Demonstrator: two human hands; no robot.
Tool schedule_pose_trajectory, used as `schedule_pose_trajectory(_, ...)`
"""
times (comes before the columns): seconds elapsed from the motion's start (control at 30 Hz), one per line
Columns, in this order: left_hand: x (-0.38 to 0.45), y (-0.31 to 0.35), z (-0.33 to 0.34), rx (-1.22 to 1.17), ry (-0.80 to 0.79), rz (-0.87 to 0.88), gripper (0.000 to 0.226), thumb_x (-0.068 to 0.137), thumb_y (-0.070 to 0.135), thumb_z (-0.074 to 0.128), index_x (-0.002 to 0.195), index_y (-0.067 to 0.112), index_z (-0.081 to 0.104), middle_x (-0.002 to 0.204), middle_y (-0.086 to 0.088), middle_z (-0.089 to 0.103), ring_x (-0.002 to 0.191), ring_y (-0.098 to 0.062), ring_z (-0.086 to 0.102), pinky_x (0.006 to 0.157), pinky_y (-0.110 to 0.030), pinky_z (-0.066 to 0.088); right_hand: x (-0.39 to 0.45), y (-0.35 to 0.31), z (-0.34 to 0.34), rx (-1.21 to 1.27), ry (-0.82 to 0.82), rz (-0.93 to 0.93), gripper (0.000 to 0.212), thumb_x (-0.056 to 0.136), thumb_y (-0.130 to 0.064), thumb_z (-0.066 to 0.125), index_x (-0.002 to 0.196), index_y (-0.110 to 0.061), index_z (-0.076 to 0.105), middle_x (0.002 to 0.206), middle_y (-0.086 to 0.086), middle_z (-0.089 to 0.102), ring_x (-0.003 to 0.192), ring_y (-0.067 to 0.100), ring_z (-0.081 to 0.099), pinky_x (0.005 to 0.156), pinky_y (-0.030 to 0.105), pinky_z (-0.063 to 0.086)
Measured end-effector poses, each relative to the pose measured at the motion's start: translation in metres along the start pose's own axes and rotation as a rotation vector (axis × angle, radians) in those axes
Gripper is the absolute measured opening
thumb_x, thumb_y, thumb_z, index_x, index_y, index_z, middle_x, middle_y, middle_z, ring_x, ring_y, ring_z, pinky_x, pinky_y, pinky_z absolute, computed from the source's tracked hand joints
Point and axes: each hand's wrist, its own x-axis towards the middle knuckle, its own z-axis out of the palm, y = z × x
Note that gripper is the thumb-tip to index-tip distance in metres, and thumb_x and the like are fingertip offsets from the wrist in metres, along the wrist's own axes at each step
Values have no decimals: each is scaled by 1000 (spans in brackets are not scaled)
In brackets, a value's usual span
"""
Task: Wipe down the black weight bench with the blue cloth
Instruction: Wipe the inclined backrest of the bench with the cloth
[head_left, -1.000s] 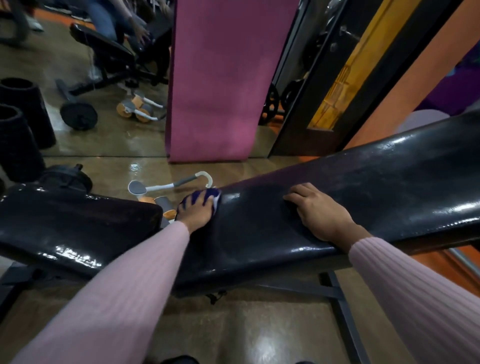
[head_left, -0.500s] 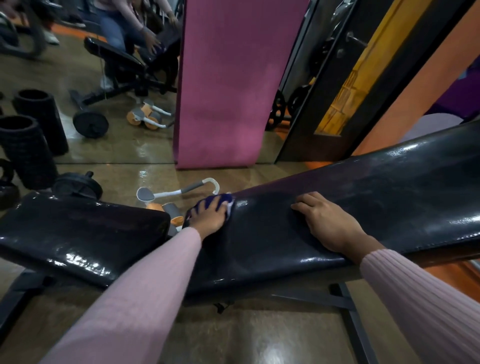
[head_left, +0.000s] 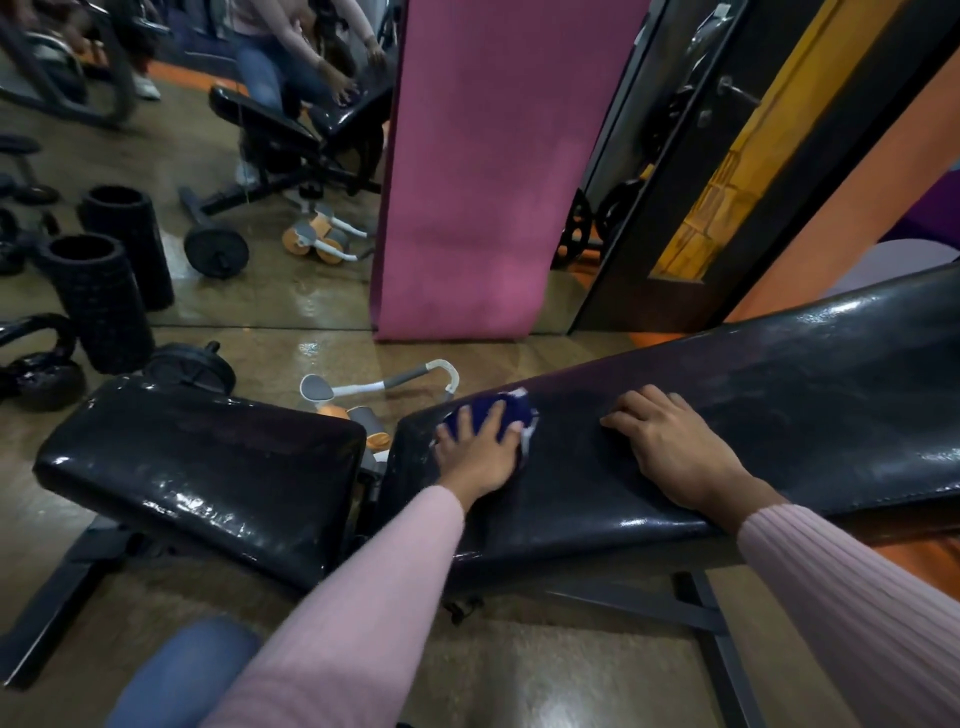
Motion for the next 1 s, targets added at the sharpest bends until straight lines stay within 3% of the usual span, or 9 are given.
schedule_pose_trajectory(0.13, -25, -55, -1, -82, 34, -248, 58, 93, 63, 15, 147, 49, 0, 162, 0, -8, 146, -41, -7, 119, -53, 2, 1, 0, 0, -17, 8, 14, 32, 85, -15, 62, 116, -18, 66, 107, 0, 57, 96, 21, 49, 79, 34, 43)
schedule_pose_trajectory(0.27, -63, -17, 27, 35, 76, -74, 57, 95, 60, 14, 148, 48, -2, 161, -1, -13, 145, -43, -12, 117, -54, -4, 0, -2, 0, -38, -14, 14, 32, 84, -15, 62, 116, -19, 66, 103, 1, 56, 92, 21, 49, 76, 33, 43)
schedule_pose_trajectory(0.37, -64, 20, 33, 48, 57, 69, 57, 94, 61, 16, 147, 49, -1, 161, -1, -16, 145, -41, -16, 116, -52, -7, 1, -5, -5, -20, -81, 4, 35, 90, -18, 54, 124, -22, 58, 113, 0, 54, 100, 20, 49, 85, 33, 42)
schedule_pose_trajectory(0.47, -42, 14, 19, 10, 38, 44, 57, 93, 63, 17, 147, 50, 2, 161, 0, -13, 145, -40, -14, 118, -52, -5, 5, -10, -9, 44, -157, 15, 33, 94, -18, 43, 126, -24, 50, 121, 0, 47, 105, 20, 46, 90, 33, 39)
schedule_pose_trajectory(0.6, -36, -28, 2, -46, 11, -136, 58, 94, 62, 16, 147, 49, -1, 162, -2, -12, 146, -42, -11, 119, -54, -1, 15, -18, -6, 115, -212, 107, 32, 93, -13, 43, 121, -25, 48, 119, 1, 47, 102, 23, 47, 86, 36, 38)
schedule_pose_trajectory(0.7, -67, -30, 17, -2, 32, -138, 56, 95, 59, 12, 147, 47, -6, 161, -4, -16, 145, -42, -14, 117, -54, -3, 15, -21, 1, 113, -156, 151, 31, 91, -13, 46, 119, -24, 51, 114, 1, 49, 100, 24, 48, 83, 36, 36)
schedule_pose_trajectory(0.8, -91, 4, 35, 89, 38, -7, 57, 96, 57, 12, 148, 45, -9, 160, -6, -20, 144, -43, -18, 116, -54, -7, 7, -27, 2, 110, -18, 139, 18, 87, -16, 57, 105, -18, 59, 101, 2, 52, 91, 24, 53, 76, 37, 45)
schedule_pose_trajectory(0.9, -75, 22, 31, 75, 1, 65, 57, 95, 60, 14, 146, 49, -8, 159, -3, -22, 144, -41, -21, 116, -53, -9, 5, -30, 4, 9, 129, 36, 15, 77, -14, 70, 89, -14, 61, 85, 4, 55, 75, 24, 54, 63, 37, 45)
schedule_pose_trajectory(1.0, -55, -7, 18, 45, -18, 18, 59, 93, 64, 15, 146, 50, -6, 160, -1, -18, 145, -38, -17, 118, -52, -6, 4, -31, 6, -47, 193, 11, 14, 76, -15, 71, 86, -13, 60, 82, 5, 54, 72, 25, 52, 60, 37, 42)
